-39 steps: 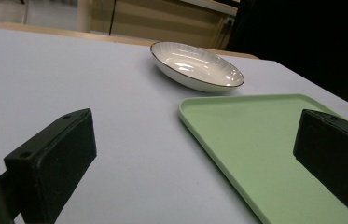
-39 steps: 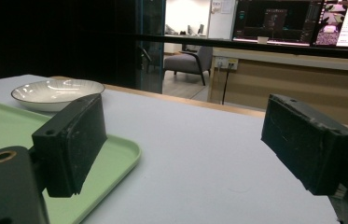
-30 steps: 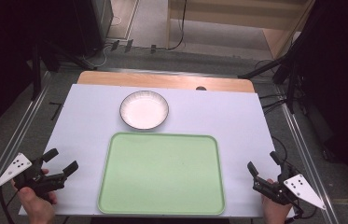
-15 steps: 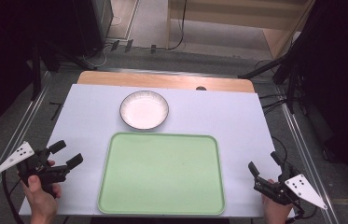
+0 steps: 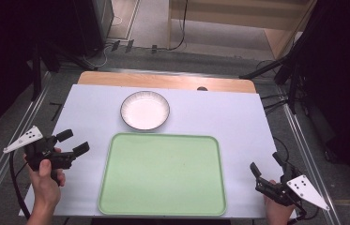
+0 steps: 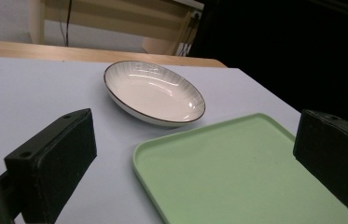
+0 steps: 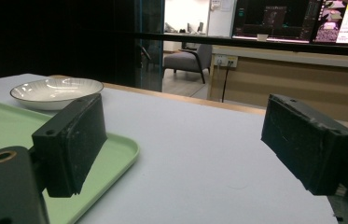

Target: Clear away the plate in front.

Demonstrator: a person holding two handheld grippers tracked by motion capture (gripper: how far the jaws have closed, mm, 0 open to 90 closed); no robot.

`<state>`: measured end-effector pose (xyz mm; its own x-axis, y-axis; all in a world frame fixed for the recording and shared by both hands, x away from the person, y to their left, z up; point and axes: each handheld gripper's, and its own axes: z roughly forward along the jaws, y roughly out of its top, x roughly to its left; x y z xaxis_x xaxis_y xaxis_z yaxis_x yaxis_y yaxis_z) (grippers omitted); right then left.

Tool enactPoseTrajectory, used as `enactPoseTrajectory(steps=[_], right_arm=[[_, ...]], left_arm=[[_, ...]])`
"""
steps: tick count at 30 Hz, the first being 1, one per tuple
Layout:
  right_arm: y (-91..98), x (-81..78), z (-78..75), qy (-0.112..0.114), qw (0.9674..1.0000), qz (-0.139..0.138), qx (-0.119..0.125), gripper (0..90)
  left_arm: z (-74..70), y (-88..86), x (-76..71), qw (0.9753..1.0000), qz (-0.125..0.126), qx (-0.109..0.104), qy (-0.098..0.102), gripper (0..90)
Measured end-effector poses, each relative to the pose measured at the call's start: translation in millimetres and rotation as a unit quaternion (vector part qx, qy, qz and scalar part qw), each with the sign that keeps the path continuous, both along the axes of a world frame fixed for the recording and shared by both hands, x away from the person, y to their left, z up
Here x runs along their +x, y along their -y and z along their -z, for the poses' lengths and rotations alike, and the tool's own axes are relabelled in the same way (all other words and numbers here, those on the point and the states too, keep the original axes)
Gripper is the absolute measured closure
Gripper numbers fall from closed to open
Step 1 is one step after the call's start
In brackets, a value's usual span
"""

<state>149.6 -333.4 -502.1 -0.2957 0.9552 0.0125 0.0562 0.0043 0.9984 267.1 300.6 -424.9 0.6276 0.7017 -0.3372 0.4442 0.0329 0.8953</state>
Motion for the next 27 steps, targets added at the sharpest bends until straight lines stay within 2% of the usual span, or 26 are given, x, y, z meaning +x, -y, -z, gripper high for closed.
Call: enactPoseTrajectory(steps=[27], right_arm=[[0.3, 0.1, 0.0, -0.001, 1.0, -0.002, -0.001, 14.5]], left_arm=[[-8.8, 34.9, 38.8, 0.9998, 0.021, 0.0, -0.006, 0.1]])
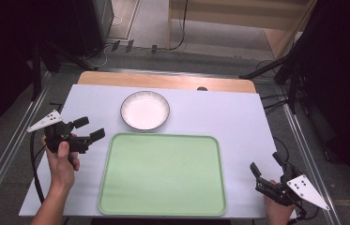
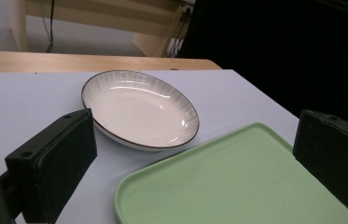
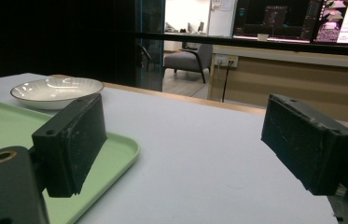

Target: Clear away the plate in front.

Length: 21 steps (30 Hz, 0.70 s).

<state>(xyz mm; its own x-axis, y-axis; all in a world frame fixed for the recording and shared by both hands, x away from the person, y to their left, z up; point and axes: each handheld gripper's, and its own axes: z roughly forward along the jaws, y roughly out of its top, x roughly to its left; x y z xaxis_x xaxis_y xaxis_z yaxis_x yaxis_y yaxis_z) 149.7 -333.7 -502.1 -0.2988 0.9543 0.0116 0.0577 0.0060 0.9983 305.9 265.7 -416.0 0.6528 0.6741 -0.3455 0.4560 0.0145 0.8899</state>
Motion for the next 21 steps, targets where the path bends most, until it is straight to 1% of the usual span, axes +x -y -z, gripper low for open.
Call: enactPoseTrajectory(steps=[2, 3, 5, 10, 11, 14, 15, 18, 21], right_arm=[[-0.1, 0.0, -0.1, 0.0, 1.0, 0.0, 0.0, 14.5], [0.0, 0.0, 0.0, 0.001, 1.0, 0.0, 0.0, 14.5], [0.2, 0.3, 0.2, 0.0, 1.0, 0.0, 0.0, 14.5], [-0.4, 0.3, 0.2, 0.0, 1.0, 0.0, -0.001, 14.5], [-0.7, 0.3, 0.4, -0.001, 1.0, 0.0, -0.002, 14.5], [-0.8, 0.5, 0.6, -0.001, 1.0, -0.001, -0.002, 14.5], [-0.9, 0.6, 0.6, -0.002, 1.0, -0.001, -0.001, 14.5], [-0.8, 0.7, 0.6, -0.002, 1.0, -0.001, -0.001, 14.5], [-0.5, 0.7, 0.6, -0.001, 1.0, -0.001, -0.001, 14.5]], left_arm=[[-1.4, 2.9, 2.0, 1.0, -0.004, 0.004, 0.004, 3.6], [-2.1, 4.4, 3.3, 1.0, -0.004, 0.005, 0.005, 3.9], [-3.9, 8.2, 7.3, 0.9999, -0.002, 0.005, 0.009, 3.9], [-5.5, 12.2, 13.1, 0.9999, -0.003, 0.003, 0.011, 3.9], [-6.3, 14.3, 16.0, 0.9999, -0.002, 0.007, 0.011, 3.9], [-7.4, 16.8, 17.6, 0.9999, -0.005, 0.006, 0.014, 3.9], [-7.9, 17.6, 18.8, 0.9999, -0.001, 0.005, 0.015, 3.7], [-8.7, 21.0, 22.0, 0.9998, 0.001, 0.012, 0.014, 3.5], [-8.5, 23.4, 26.9, 0.9998, 0.001, 0.013, 0.012, 3.4]])
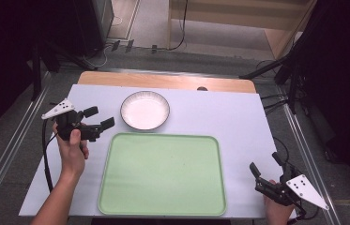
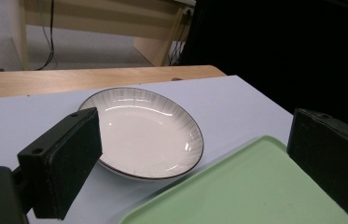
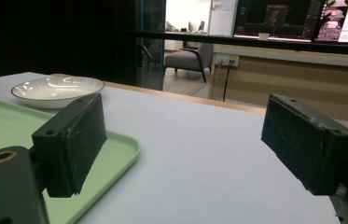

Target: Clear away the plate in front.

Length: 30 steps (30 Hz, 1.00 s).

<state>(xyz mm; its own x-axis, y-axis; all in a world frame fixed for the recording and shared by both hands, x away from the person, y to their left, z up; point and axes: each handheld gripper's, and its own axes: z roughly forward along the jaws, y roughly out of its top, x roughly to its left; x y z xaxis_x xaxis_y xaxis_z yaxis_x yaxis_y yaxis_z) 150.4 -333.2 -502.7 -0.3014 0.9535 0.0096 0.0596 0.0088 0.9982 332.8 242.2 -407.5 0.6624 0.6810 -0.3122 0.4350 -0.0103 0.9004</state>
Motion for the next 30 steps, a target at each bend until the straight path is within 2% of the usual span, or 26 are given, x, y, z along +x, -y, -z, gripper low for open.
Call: enactPoseTrajectory(steps=[15, 21, 27, 30], right_arm=[[0.2, 0.4, 0.0, -0.001, 1.0, -0.001, -0.001, 14.5], [-0.1, 0.5, 0.1, -0.002, 1.0, -0.002, -0.001, 14.5], [-0.9, 0.7, -0.1, -0.002, 1.0, -0.003, -0.005, 14.5], [-0.9, 0.7, -0.1, -0.002, 1.0, -0.003, -0.005, 14.5]], left_arm=[[-0.6, 13.0, 23.1, 0.9998, -0.003, 0.009, -0.016, 4.0], [-1.6, 16.2, 35.9, 0.9997, -0.005, 0.002, -0.024, 4.3], [0.1, 22.5, 48.1, 0.9992, -0.005, 0.004, -0.039, 5.2], [1.7, 27.8, 56.8, 0.9984, -0.01, 0.005, -0.055, 5.7]])
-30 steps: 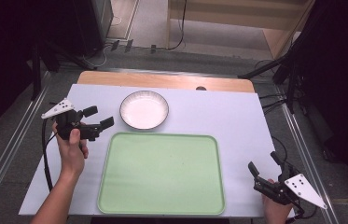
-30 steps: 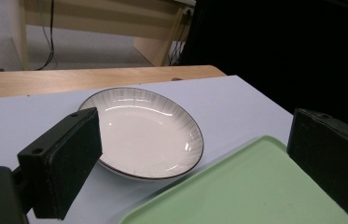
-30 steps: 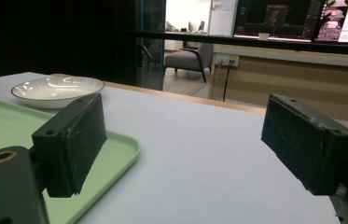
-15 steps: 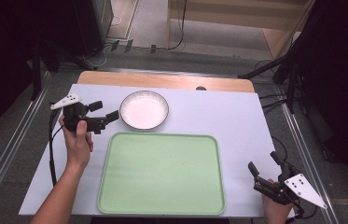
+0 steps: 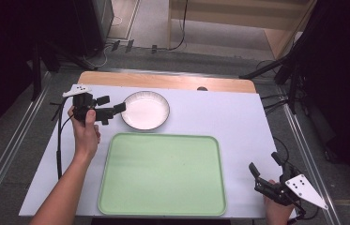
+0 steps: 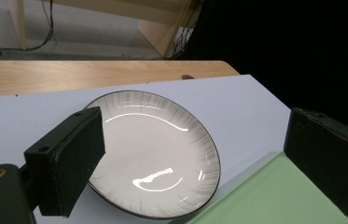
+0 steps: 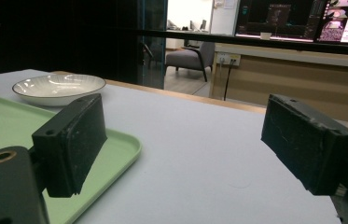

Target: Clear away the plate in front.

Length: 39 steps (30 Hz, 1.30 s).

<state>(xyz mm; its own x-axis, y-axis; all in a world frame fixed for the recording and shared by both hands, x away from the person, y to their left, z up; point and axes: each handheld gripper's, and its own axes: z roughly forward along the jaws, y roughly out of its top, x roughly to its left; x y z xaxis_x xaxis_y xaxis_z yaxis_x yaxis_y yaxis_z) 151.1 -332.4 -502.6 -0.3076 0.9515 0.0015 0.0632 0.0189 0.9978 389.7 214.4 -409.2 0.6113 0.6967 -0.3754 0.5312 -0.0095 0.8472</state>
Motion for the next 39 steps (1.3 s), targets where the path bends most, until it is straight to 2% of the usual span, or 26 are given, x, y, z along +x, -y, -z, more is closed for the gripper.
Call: enactPoseTrajectory(steps=[7, 11, 14, 15, 16, 17, 18, 20, 22, 23, 24, 25, 27, 28, 29, 32, 36, 38, 39], right_arm=[[0.5, 0.0, -0.1, 0.0, 1.0, 0.0, 0.0, 14.5], [0.7, 0.1, 0.0, 0.001, 1.0, 0.0, 0.001, 14.5], [1.0, 0.0, 0.0, 0.0, 1.0, 0.0, 0.001, 14.5], [1.3, 0.1, 0.0, 0.001, 1.0, 0.001, 0.002, 14.5], [1.3, 0.1, 0.0, 0.001, 1.0, 0.0, 0.002, 14.5], [1.4, 0.1, 0.1, 0.0, 1.0, 0.0, 0.003, 14.5], [1.5, 0.1, 0.4, -0.001, 1.0, 0.0, 0.002, 14.5], [1.4, 0.4, 0.6, -0.001, 1.0, 0.0, 0.003, 14.5], [1.4, 0.6, 0.4, -0.001, 1.0, 0.0, 0.002, 14.5], [1.4, 0.2, 0.2, 0.0, 1.0, -0.001, 0.003, 14.5], [1.6, 0.1, 0.1, 0.0, 1.0, -0.001, 0.004, 14.5], [1.6, 0.1, 0.1, 0.0, 1.0, -0.001, 0.004, 14.5], [2.0, 0.0, 0.2, 0.001, 1.0, 0.0, 0.004, 14.5], [2.0, 0.0, 0.2, 0.001, 1.0, 0.0, 0.004, 14.5], [2.0, 0.0, 0.2, 0.001, 1.0, -0.001, 0.004, 14.5], [1.5, 0.1, 0.3, -0.001, 1.0, -0.001, 0.003, 14.5], [1.6, 0.4, 0.6, -0.001, 1.0, -0.001, 0.004, 14.5], [1.6, 0.3, 0.7, -0.001, 1.0, -0.002, 0.004, 14.5], [1.6, 0.3, 0.7, -0.001, 1.0, -0.002, 0.004, 14.5]], left_arm=[[1.8, 5.7, 14.3, 0.9998, -0.004, 0.005, -0.018, 6.3], [7.0, 7.3, 24.7, 0.9992, -0.01, 0.008, -0.036, 6.3], [11.1, 7.2, 30.9, 0.9983, -0.029, 0.012, -0.049, 9.1], [12.5, 6.5, 33.1, 0.9977, -0.037, 0.013, -0.055, 15.0], [16.0, 4.9, 38.2, 0.9968, -0.04, 0.003, -0.069, 13.8], [16.0, 4.9, 38.2, 0.9968, -0.04, 0.003, -0.069, 14.1], [17.7, 4.7, 40.9, 0.996, -0.044, 0.002, -0.078, 14.1], [22.1, 5.0, 46.8, 0.9941, -0.05, 0.01, -0.096, 14.2], [27.6, 4.5, 51.3, 0.9919, -0.055, 0.007, -0.115, 15.1], [33.7, 4.3, 55.5, 0.9892, -0.062, 0.011, -0.132, 16.2], [33.7, 4.3, 55.5, 0.9892, -0.062, 0.011, -0.132, 17.3], [37.0, 3.8, 57.6, 0.9877, -0.066, 0.014, -0.141, 17.3], [42.9, 3.1, 61.3, 0.9845, -0.077, 0.019, -0.156, 25.4], [44.7, 2.8, 62.5, 0.9827, -0.089, 0.025, -0.161, 25.4], [46.8, 2.1, 64.3, 0.9808, -0.098, 0.027, -0.166, 30.2], [53.8, -0.6, 70.6, 0.9755, -0.104, 0.005, -0.193, 35.7], [62.4, -1.4, 75.9, 0.9696, -0.119, 0.001, -0.213, 38.2], [66.9, -1.4, 78.0, 0.9679, -0.114, -0.006, -0.224, 45.9], [68.8, -1.2, 78.8, 0.9666, -0.113, -0.004, -0.23, 45.9]])
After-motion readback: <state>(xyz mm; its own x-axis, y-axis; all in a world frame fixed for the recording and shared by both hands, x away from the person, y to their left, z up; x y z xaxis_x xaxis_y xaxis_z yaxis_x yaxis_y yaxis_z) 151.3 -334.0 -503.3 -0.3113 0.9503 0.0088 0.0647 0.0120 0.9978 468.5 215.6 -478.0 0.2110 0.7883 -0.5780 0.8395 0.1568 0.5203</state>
